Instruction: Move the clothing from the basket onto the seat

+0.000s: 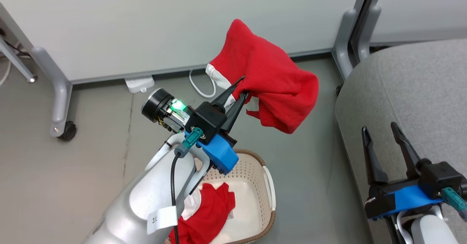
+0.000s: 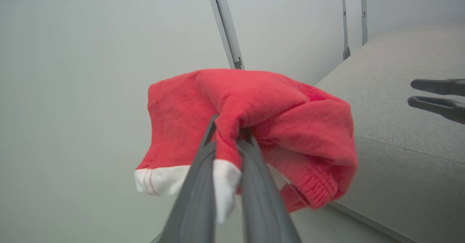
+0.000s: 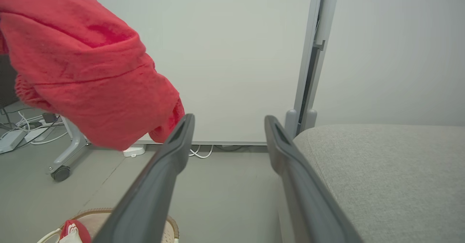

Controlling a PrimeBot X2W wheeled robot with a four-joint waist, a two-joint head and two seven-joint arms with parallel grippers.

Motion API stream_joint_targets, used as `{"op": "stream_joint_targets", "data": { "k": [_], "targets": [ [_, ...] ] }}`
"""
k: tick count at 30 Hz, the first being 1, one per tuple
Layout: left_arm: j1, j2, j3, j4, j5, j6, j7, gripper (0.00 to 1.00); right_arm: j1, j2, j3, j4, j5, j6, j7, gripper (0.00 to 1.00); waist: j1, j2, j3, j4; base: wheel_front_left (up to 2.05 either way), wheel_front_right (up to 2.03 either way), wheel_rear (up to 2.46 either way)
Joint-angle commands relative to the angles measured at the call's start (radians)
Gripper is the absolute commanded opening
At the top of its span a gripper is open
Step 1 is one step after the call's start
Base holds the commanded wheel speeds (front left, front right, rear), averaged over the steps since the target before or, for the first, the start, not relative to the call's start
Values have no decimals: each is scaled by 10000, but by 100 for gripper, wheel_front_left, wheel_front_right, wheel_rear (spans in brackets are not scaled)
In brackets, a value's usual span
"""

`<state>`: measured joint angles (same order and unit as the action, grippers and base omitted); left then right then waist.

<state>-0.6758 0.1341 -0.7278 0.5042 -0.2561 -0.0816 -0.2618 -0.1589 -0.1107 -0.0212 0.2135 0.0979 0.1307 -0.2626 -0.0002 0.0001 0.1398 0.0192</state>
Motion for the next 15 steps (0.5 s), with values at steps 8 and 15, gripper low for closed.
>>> {"op": "stream_joint_targets", "data": {
  "k": [8,15],
  "targets": [
    [326,-5,93,-141,111,-168,-49,0,466,106,-56,-11,10,1,-35,100,2,-1,-606,130,0,0,0],
    [418,-49,82,-90,157,-251,-49,0,440,41,45,-89,-31,1,-35,100,2,-1,-701,164,0,0,0]
  ]
}}
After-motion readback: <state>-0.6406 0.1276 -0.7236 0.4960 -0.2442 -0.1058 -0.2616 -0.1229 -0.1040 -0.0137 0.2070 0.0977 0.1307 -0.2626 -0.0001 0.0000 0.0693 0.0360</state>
